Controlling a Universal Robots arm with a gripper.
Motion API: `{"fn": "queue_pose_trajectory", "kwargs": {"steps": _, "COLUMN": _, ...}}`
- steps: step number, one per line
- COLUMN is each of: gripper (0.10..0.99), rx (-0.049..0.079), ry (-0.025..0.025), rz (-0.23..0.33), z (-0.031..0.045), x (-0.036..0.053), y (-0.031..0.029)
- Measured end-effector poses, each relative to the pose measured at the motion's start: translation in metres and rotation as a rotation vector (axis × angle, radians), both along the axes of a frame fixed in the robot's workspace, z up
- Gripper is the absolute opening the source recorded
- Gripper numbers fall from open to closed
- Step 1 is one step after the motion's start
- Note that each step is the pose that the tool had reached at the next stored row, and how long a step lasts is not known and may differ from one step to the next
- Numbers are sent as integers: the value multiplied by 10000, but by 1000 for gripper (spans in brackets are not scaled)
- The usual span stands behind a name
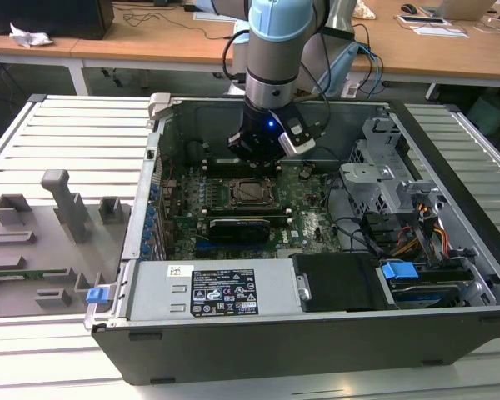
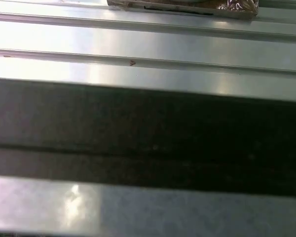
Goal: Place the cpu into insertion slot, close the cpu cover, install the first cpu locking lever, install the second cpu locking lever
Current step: 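Install the first cpu locking lever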
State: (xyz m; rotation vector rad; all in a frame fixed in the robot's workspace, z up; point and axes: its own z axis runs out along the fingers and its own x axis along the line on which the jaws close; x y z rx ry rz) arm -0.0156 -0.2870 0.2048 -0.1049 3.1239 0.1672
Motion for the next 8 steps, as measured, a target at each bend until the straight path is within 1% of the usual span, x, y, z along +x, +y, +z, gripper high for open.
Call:
{"fn": "queue_pose_trajectory", "kwargs": {"steps": 5, "gripper": 106, "rx": 0, "ry": 0, "rz": 0, "z": -3, "x": 1, "y": 0}}
{"fn": "queue_pose_trajectory", "kwargs": {"steps": 8, "gripper": 106, "rx": 1, "ry": -1, "rz": 0, "z": 21, "x": 1, "y": 0}}
